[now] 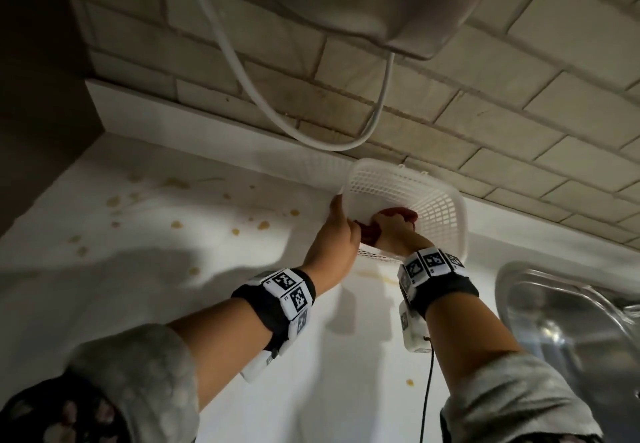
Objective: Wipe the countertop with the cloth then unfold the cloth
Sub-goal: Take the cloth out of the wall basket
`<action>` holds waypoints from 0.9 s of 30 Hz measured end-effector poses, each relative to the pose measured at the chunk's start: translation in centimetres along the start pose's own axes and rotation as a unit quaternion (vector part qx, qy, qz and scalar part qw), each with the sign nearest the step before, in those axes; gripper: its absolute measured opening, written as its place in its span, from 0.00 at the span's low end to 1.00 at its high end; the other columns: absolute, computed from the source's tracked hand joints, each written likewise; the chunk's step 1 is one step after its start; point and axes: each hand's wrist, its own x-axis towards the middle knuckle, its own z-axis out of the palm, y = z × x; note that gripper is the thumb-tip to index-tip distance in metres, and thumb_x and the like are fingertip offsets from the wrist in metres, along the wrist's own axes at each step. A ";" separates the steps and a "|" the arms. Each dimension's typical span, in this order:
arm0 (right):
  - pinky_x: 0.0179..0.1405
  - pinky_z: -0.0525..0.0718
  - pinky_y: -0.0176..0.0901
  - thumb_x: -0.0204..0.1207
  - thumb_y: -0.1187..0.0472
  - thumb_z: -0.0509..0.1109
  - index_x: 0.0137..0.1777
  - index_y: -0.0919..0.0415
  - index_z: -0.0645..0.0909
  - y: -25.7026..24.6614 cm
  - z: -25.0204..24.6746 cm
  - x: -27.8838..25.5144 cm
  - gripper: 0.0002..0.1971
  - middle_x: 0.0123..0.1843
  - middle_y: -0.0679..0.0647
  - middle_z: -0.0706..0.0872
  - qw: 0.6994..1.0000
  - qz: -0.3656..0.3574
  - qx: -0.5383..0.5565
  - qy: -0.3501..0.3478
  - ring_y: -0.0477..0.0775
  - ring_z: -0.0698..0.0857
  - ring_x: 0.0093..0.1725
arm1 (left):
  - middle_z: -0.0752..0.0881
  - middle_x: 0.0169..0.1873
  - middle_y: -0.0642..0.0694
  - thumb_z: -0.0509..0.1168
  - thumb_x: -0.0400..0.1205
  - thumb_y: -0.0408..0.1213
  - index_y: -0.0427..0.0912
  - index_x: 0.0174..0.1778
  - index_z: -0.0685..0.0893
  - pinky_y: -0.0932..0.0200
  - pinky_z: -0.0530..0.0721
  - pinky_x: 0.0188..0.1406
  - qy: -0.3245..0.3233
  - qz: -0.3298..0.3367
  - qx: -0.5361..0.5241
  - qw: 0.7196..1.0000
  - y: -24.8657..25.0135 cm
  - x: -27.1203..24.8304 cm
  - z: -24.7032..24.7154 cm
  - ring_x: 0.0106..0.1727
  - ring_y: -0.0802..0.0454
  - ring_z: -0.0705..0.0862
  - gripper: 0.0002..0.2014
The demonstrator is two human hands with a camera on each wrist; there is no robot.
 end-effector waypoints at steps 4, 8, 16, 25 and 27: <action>0.35 0.88 0.46 0.74 0.67 0.68 0.65 0.58 0.76 0.7 -1.1 -0.4 0.19 0.56 0.60 0.82 0.988 -0.033 0.139 0.051 0.62 0.87 0.49 | 0.77 0.61 0.33 0.54 0.83 0.28 0.29 0.72 0.73 0.22 0.57 0.73 -0.020 0.025 -0.002 0.999 -0.3 -0.2 -0.5 0.65 0.30 0.74 0.20; 0.22 0.87 0.48 0.75 0.78 0.62 0.45 0.60 0.79 0.6 -4.3 -3.4 0.12 0.33 0.60 0.87 0.922 -0.056 0.365 0.120 0.61 0.88 0.29 | 0.74 0.67 0.28 0.54 0.85 0.28 0.26 0.74 0.67 0.35 0.63 0.76 -0.044 -0.052 -0.213 0.975 -0.4 0.4 -0.9 0.72 0.24 0.71 0.21; 0.40 0.85 0.48 0.75 0.75 0.58 0.56 0.71 0.81 3.5 -10.1 -8.5 0.13 0.43 0.64 0.88 0.742 -0.185 0.630 0.140 0.59 0.86 0.39 | 0.79 0.65 0.28 0.51 0.89 0.41 0.34 0.83 0.51 0.52 0.77 0.52 0.087 -0.272 -0.790 0.542 -1.2 2.2 -0.3 0.62 0.33 0.81 0.28; 0.65 0.75 0.49 0.60 0.66 0.72 0.48 0.61 0.88 5.3 -11.6 -14.8 0.15 0.48 0.56 0.87 0.572 -0.306 0.760 -0.031 0.54 0.85 0.53 | 0.78 0.67 0.29 0.46 0.89 0.49 0.34 0.82 0.49 0.55 0.75 0.36 0.044 -0.252 -0.813 0.524 -1.7 2.9 0.3 0.56 0.36 0.85 0.30; 0.61 0.83 0.46 0.60 0.67 0.69 0.46 0.62 0.90 5.3 -11.1 -15.7 0.15 0.47 0.55 0.91 0.572 -0.306 0.760 -0.051 0.53 0.89 0.52 | 0.76 0.70 0.30 0.46 0.89 0.50 0.35 0.83 0.48 0.56 0.74 0.41 0.035 -0.252 -0.805 0.536 -1.9 2.5 0.2 0.61 0.36 0.82 0.31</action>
